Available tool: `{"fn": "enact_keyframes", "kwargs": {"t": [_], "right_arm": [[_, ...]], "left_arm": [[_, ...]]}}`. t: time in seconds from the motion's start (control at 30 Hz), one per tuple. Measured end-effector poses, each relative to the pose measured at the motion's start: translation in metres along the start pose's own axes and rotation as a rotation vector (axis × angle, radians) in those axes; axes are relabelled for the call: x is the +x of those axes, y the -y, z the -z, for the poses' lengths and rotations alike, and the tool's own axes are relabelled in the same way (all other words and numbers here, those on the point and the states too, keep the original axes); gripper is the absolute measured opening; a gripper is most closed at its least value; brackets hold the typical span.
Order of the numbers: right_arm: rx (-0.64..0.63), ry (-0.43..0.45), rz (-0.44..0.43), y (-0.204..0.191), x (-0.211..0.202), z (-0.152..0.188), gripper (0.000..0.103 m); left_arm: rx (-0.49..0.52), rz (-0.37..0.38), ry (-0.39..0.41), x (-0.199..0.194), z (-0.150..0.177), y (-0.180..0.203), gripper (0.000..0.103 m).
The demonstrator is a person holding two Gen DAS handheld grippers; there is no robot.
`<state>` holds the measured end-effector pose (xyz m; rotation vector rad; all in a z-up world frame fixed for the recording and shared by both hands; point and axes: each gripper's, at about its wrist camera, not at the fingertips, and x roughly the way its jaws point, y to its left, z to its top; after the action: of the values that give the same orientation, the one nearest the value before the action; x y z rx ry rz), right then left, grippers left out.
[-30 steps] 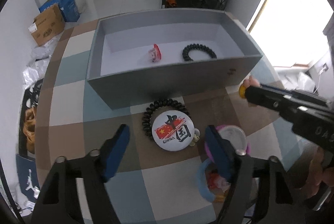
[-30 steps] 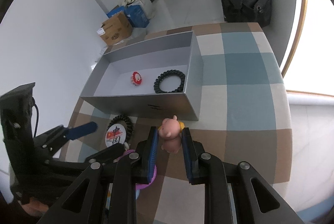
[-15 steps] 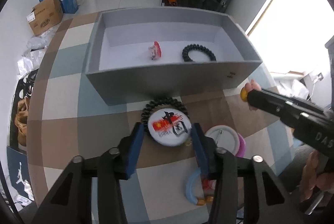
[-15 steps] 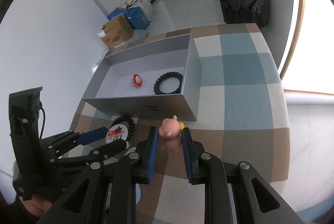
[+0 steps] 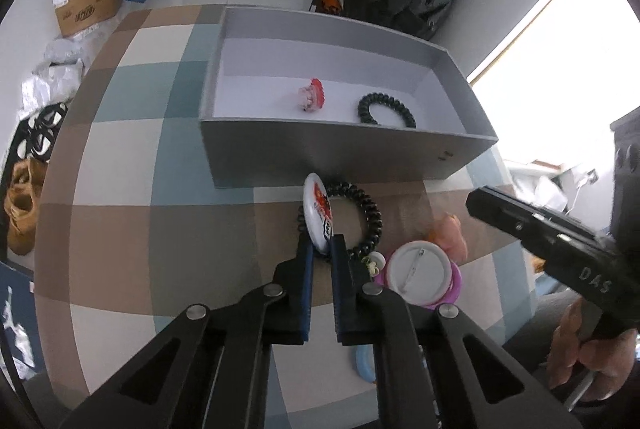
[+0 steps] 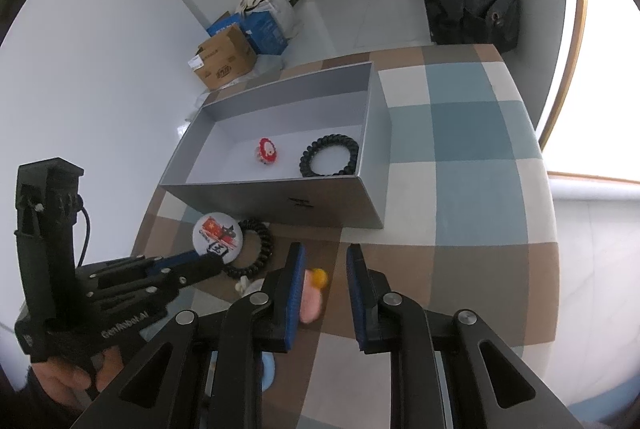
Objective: Organize jewelry
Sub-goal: 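Grasp the red-and-white round badge with the left gripper while the right gripper holds the pig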
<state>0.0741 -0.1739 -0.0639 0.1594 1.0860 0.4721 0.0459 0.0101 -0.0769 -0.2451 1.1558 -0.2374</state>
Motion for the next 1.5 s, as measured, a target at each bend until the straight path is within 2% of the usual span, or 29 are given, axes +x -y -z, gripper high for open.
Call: {"fn": "enact_keyframes", "kwargs": {"t": [0.07, 0.23, 0.37, 0.43, 0.53, 0.57, 0.6, 0.67, 0.7, 0.77, 0.8, 1.13, 1.17, 1.2, 1.23, 1.3, 1.5], "right_arm": [[-0.002, -0.001, 0.002, -0.001, 0.001, 0.0, 0.02], [0.003, -0.029, 0.002, 0.001, 0.005, 0.002, 0.023], [0.003, -0.021, -0.008, 0.003, 0.0, 0.003, 0.023], [0.003, -0.006, -0.018, 0.005, -0.004, 0.003, 0.027], [0.005, 0.017, -0.019, 0.008, -0.011, 0.003, 0.045], [0.003, 0.022, -0.015, 0.01, -0.012, 0.004, 0.048], [0.002, 0.025, -0.011, 0.011, -0.014, 0.004, 0.048], [0.001, 0.024, -0.008, 0.013, -0.015, 0.004, 0.05], [-0.001, 0.021, -0.003, 0.013, -0.015, 0.005, 0.051], [-0.013, 0.014, 0.014, 0.014, -0.013, 0.006, 0.051], [-0.025, 0.008, 0.025, 0.014, -0.011, 0.007, 0.051], [-0.104, -0.075, 0.079, 0.003, 0.007, 0.02, 0.051], [-0.106, -0.082, 0.086, 0.002, 0.008, 0.021, 0.049], [-0.107, -0.088, 0.09, 0.002, 0.01, 0.021, 0.047], [-0.111, -0.083, 0.1, 0.001, 0.01, 0.021, 0.042], [-0.12, -0.085, 0.106, 0.001, 0.011, 0.021, 0.027], [-0.131, -0.08, 0.116, -0.001, 0.009, 0.021, 0.025]], "left_arm": [[-0.021, 0.002, 0.014, -0.002, -0.001, -0.005, 0.003], [-0.109, 0.08, 0.016, -0.001, -0.002, -0.019, 0.003], [-0.167, 0.086, 0.022, -0.003, -0.003, -0.03, 0.003], [-0.188, 0.103, 0.005, -0.002, -0.003, -0.035, 0.004], [-0.197, 0.065, -0.014, 0.002, -0.003, -0.037, 0.027], [-0.202, 0.054, -0.011, 0.002, -0.003, -0.037, 0.042], [-0.206, 0.056, 0.0, 0.003, -0.003, -0.037, 0.052], [-0.2, 0.051, 0.006, 0.003, -0.003, -0.035, 0.063], [-0.185, 0.032, 0.013, 0.002, -0.003, -0.031, 0.064], [-0.137, -0.047, 0.017, 0.005, -0.004, -0.022, 0.065], [-0.119, -0.062, 0.02, 0.008, -0.005, -0.019, 0.065], [-0.053, -0.123, 0.049, 0.02, -0.015, -0.007, 0.064], [-0.042, -0.137, 0.049, 0.021, -0.015, -0.006, 0.061], [-0.034, -0.152, 0.052, 0.02, -0.014, -0.008, 0.052], [-0.02, -0.168, 0.055, 0.018, -0.012, -0.009, 0.048], [-0.024, -0.137, 0.055, 0.018, -0.012, -0.011, 0.037], [-0.026, -0.128, 0.048, 0.015, -0.006, -0.012, 0.037]]}}
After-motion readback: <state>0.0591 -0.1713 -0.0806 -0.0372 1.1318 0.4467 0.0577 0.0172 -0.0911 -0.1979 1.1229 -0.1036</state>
